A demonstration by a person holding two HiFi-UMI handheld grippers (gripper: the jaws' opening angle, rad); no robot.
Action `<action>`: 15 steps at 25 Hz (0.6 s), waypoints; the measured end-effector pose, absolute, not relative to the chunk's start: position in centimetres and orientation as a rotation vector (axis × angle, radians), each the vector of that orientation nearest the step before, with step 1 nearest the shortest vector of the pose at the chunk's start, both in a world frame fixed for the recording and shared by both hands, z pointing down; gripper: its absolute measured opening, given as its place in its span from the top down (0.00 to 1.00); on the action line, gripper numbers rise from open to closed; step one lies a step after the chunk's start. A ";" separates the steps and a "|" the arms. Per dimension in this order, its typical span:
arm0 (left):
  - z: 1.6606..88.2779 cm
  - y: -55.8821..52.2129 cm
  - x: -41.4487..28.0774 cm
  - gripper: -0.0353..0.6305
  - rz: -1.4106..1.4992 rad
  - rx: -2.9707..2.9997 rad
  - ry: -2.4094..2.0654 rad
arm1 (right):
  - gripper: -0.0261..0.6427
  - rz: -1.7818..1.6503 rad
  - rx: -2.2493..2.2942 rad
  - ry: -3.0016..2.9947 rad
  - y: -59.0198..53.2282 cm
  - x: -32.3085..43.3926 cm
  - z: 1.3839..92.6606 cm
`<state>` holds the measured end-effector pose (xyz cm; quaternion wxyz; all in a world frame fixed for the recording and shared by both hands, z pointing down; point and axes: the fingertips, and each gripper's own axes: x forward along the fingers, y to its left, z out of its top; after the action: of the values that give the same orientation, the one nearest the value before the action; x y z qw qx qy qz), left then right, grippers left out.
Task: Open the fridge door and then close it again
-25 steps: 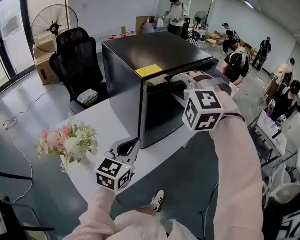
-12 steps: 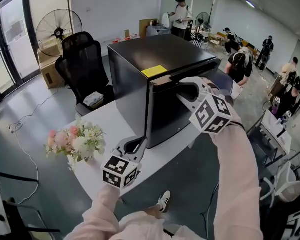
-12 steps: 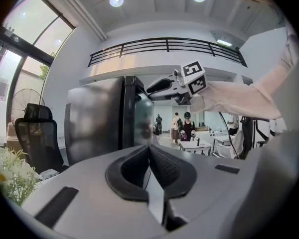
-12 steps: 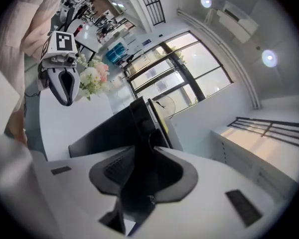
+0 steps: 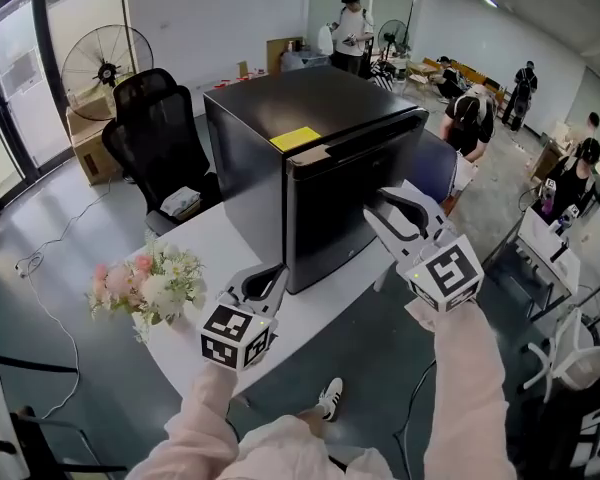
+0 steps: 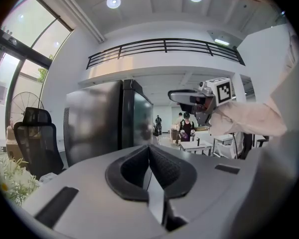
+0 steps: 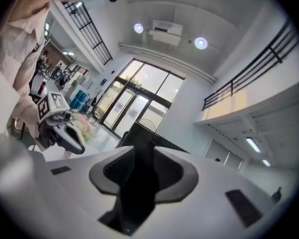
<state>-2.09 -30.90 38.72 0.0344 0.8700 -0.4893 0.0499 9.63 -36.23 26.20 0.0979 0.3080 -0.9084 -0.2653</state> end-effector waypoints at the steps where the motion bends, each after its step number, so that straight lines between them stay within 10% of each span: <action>1: 38.7 -30.9 -2.0 0.93 0.151 2.675 -1.501 | 0.77 -0.744 0.935 -2.732 -35.6 10.0 26.4; 15: 40.8 -29.3 0.0 0.93 0.087 2.654 -1.440 | 0.81 -0.178 1.299 -2.908 -29.1 14.7 33.7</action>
<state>0.03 -29.34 40.77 0.0604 0.8769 -0.4760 0.0286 14.67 -29.14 33.69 -0.0239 0.4070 -0.9114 -0.0559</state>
